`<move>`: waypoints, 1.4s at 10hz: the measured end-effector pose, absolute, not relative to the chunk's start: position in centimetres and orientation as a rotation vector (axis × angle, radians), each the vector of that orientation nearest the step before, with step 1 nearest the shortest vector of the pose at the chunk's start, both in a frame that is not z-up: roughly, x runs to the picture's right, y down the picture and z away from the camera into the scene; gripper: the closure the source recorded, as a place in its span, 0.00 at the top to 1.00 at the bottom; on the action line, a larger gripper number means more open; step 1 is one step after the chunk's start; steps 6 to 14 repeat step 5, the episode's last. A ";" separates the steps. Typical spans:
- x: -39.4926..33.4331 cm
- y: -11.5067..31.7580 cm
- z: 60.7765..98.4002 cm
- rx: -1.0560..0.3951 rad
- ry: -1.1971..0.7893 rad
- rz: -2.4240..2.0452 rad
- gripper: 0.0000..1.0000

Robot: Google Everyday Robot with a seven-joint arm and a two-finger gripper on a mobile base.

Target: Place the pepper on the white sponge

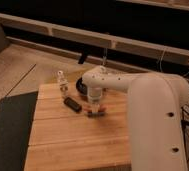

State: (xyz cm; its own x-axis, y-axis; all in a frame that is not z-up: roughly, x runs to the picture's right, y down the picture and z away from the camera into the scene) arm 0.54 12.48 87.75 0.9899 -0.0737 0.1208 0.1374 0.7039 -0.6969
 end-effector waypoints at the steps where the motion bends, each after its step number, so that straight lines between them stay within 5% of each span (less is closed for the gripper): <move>1: 0.7 12.5 87.8 -0.783 -0.084 -0.116 0.70; 14: 1.1 12.0 87.7 -0.782 -0.101 -0.102 0.70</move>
